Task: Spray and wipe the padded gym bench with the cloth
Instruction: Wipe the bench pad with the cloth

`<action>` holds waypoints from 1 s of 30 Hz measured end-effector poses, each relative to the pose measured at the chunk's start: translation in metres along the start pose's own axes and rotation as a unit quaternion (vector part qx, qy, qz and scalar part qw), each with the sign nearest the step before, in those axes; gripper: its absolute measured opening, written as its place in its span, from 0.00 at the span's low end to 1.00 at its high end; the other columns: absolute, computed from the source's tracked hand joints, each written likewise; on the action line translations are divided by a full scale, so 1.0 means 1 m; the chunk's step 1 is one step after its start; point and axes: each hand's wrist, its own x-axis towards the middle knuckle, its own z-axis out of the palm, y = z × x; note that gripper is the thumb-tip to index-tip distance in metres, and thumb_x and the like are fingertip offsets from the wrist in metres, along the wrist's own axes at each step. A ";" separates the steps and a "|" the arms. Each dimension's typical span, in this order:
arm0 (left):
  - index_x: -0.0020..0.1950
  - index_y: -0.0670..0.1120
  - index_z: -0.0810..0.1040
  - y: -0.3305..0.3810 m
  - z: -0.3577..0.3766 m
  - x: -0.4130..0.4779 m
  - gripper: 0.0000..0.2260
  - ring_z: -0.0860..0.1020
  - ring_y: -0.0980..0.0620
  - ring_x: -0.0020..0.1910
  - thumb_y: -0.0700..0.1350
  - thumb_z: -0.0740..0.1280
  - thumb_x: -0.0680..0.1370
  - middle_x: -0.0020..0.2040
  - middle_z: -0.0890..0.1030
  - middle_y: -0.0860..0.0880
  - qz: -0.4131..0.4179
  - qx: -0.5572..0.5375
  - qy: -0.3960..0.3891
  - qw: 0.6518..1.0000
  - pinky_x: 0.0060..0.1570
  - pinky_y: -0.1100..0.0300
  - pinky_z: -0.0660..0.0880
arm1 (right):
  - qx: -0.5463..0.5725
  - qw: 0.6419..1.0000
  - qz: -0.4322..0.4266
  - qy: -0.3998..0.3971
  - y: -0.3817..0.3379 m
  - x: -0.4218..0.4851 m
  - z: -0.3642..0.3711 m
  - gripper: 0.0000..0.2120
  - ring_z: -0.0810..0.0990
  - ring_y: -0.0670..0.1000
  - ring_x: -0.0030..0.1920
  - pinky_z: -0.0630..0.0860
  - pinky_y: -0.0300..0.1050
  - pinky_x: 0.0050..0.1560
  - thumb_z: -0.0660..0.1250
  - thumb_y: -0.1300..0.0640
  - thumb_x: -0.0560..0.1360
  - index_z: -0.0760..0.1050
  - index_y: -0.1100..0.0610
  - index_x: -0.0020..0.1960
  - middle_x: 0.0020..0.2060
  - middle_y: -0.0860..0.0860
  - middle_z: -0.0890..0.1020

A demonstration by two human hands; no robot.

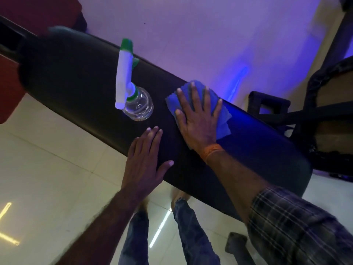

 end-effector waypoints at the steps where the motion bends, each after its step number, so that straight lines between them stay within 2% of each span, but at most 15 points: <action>1: 0.80 0.41 0.63 -0.002 0.000 0.000 0.37 0.63 0.44 0.80 0.65 0.59 0.80 0.80 0.65 0.44 0.002 -0.004 0.004 1.000 0.76 0.47 0.61 | 0.001 1.000 -0.002 0.004 -0.011 0.000 0.002 0.27 0.47 0.60 0.84 0.45 0.76 0.77 0.47 0.39 0.85 0.50 0.39 0.83 0.84 0.48 0.51; 4: 0.79 0.40 0.65 -0.007 -0.006 -0.001 0.34 0.64 0.42 0.80 0.61 0.62 0.81 0.80 0.66 0.42 0.012 -0.010 0.003 1.000 0.76 0.45 0.64 | -0.022 0.993 -0.114 -0.009 -0.014 -0.042 0.008 0.27 0.47 0.59 0.84 0.47 0.74 0.77 0.47 0.40 0.85 0.51 0.40 0.83 0.84 0.48 0.52; 6: 0.79 0.40 0.65 -0.011 -0.013 -0.001 0.34 0.64 0.42 0.80 0.60 0.64 0.80 0.80 0.66 0.43 0.020 0.006 -0.014 1.000 0.75 0.42 0.65 | -0.033 0.988 -0.145 -0.033 0.005 -0.078 0.007 0.26 0.47 0.58 0.84 0.49 0.73 0.77 0.46 0.39 0.85 0.51 0.39 0.83 0.84 0.46 0.51; 9: 0.80 0.42 0.64 -0.018 -0.017 -0.002 0.35 0.63 0.43 0.80 0.60 0.63 0.79 0.81 0.65 0.44 0.029 0.007 -0.033 0.999 0.76 0.40 0.63 | -0.025 0.999 -0.038 -0.024 0.024 -0.076 0.007 0.27 0.45 0.57 0.84 0.48 0.73 0.78 0.45 0.39 0.85 0.49 0.38 0.83 0.84 0.45 0.49; 11: 0.81 0.42 0.64 -0.022 -0.015 -0.003 0.35 0.61 0.43 0.81 0.61 0.63 0.79 0.81 0.64 0.44 0.043 0.006 -0.038 0.998 0.77 0.41 0.61 | -0.008 0.998 0.056 0.003 0.008 -0.051 0.009 0.27 0.45 0.58 0.84 0.46 0.75 0.78 0.46 0.40 0.85 0.49 0.38 0.83 0.84 0.46 0.49; 12: 0.81 0.42 0.64 -0.025 -0.013 -0.004 0.36 0.61 0.43 0.81 0.61 0.63 0.79 0.81 0.64 0.44 0.048 0.005 -0.037 0.998 0.77 0.41 0.61 | -0.001 0.997 0.077 0.011 -0.007 -0.043 0.011 0.27 0.46 0.59 0.84 0.45 0.75 0.77 0.47 0.40 0.85 0.49 0.39 0.83 0.84 0.47 0.50; 13: 0.81 0.42 0.64 -0.028 -0.013 -0.006 0.35 0.61 0.43 0.81 0.61 0.64 0.80 0.81 0.64 0.44 0.051 0.006 -0.035 0.998 0.78 0.42 0.60 | 0.002 0.997 0.071 0.018 -0.023 -0.041 0.014 0.27 0.46 0.60 0.84 0.45 0.75 0.77 0.47 0.40 0.85 0.50 0.40 0.83 0.84 0.48 0.51; 15: 0.81 0.42 0.64 -0.033 -0.015 -0.009 0.35 0.62 0.43 0.81 0.61 0.64 0.80 0.81 0.65 0.44 0.057 0.016 -0.021 0.998 0.77 0.41 0.59 | -0.005 1.000 0.005 0.017 -0.043 -0.059 0.021 0.27 0.47 0.60 0.84 0.47 0.75 0.77 0.48 0.40 0.85 0.51 0.40 0.83 0.84 0.48 0.52; 17: 0.81 0.43 0.64 -0.038 -0.019 -0.011 0.34 0.62 0.42 0.81 0.61 0.63 0.81 0.81 0.64 0.44 0.055 0.029 -0.014 0.998 0.78 0.39 0.58 | -0.020 0.999 -0.041 0.003 -0.037 -0.096 0.024 0.26 0.48 0.59 0.84 0.49 0.73 0.77 0.47 0.40 0.85 0.52 0.39 0.83 0.84 0.47 0.53; 19: 0.81 0.44 0.65 -0.042 -0.022 -0.013 0.34 0.62 0.41 0.80 0.61 0.63 0.80 0.81 0.64 0.44 0.056 0.030 -0.017 0.998 0.77 0.38 0.58 | -0.027 0.999 -0.022 -0.005 -0.018 -0.115 0.022 0.26 0.47 0.57 0.84 0.50 0.71 0.78 0.46 0.39 0.85 0.51 0.38 0.83 0.84 0.45 0.52; 23: 0.81 0.46 0.64 -0.045 -0.018 -0.011 0.33 0.61 0.39 0.81 0.61 0.63 0.80 0.81 0.63 0.43 0.076 0.023 -0.027 0.996 0.77 0.37 0.58 | 0.006 0.987 0.155 0.034 -0.021 -0.075 0.019 0.27 0.47 0.58 0.84 0.46 0.73 0.78 0.47 0.40 0.85 0.50 0.39 0.83 0.84 0.46 0.51; 24: 0.81 0.47 0.64 -0.046 -0.017 -0.012 0.33 0.60 0.39 0.81 0.61 0.62 0.80 0.81 0.63 0.43 0.082 0.023 -0.027 0.996 0.77 0.37 0.58 | 0.014 0.985 0.168 0.046 -0.034 -0.072 0.023 0.27 0.47 0.59 0.84 0.46 0.73 0.78 0.47 0.40 0.85 0.50 0.39 0.83 0.84 0.47 0.51; 26: 0.82 0.46 0.63 -0.043 -0.015 -0.014 0.34 0.58 0.40 0.82 0.62 0.62 0.81 0.82 0.62 0.43 0.096 0.020 -0.030 0.995 0.78 0.38 0.56 | 0.013 0.993 0.108 0.053 -0.056 -0.091 0.034 0.27 0.48 0.58 0.84 0.47 0.72 0.78 0.47 0.40 0.85 0.51 0.41 0.83 0.84 0.48 0.52; 28: 0.82 0.46 0.63 -0.039 -0.015 -0.014 0.34 0.57 0.40 0.82 0.62 0.61 0.81 0.82 0.61 0.43 0.101 0.020 -0.038 0.994 0.78 0.38 0.55 | 0.003 0.998 0.048 0.032 -0.049 -0.137 0.041 0.26 0.47 0.57 0.84 0.50 0.70 0.79 0.45 0.40 0.86 0.51 0.41 0.83 0.84 0.47 0.52; 30: 0.82 0.47 0.62 -0.035 -0.014 -0.014 0.34 0.56 0.41 0.83 0.62 0.60 0.81 0.83 0.60 0.43 0.104 0.024 -0.045 0.993 0.79 0.37 0.54 | -0.016 0.998 0.056 0.019 -0.019 -0.171 0.041 0.26 0.47 0.57 0.84 0.52 0.69 0.79 0.45 0.41 0.86 0.50 0.41 0.84 0.84 0.47 0.51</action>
